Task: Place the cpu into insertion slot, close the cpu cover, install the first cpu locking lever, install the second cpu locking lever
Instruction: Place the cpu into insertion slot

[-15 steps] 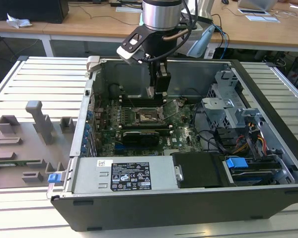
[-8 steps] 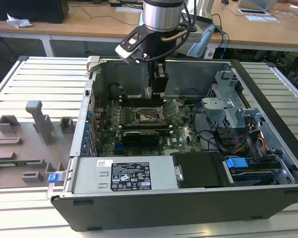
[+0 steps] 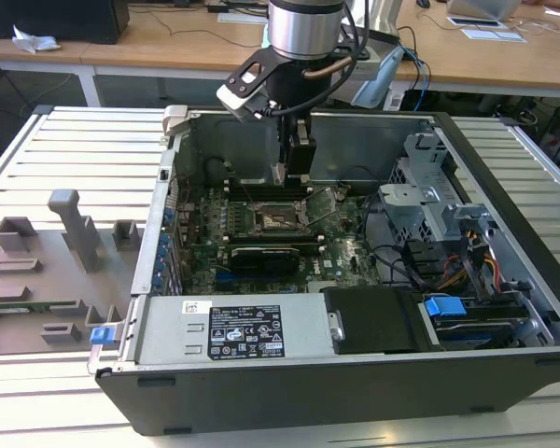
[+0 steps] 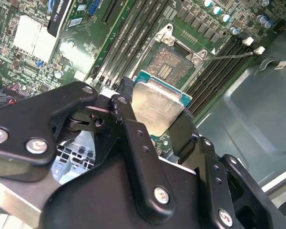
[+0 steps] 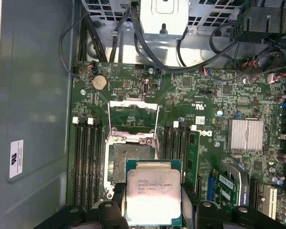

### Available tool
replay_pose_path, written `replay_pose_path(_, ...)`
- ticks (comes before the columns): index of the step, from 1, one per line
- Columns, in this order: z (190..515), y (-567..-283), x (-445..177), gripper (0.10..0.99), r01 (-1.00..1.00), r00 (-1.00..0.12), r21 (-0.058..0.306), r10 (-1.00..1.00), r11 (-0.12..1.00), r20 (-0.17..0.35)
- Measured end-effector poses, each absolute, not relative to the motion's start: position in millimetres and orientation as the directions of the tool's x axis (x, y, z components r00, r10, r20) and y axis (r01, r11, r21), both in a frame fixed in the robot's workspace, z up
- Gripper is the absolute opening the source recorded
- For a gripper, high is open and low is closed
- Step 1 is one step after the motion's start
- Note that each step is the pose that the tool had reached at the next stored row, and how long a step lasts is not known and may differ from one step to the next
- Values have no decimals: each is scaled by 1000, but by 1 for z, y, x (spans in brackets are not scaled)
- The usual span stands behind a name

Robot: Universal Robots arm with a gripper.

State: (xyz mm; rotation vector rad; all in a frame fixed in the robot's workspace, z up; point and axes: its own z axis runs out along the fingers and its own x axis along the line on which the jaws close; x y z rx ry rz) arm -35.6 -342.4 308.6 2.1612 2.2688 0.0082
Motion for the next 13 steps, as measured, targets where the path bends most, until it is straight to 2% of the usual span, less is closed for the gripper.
replay_pose_path(13, 298, -342, -35, 545, 999, -49, 9, 999, 49, -3)
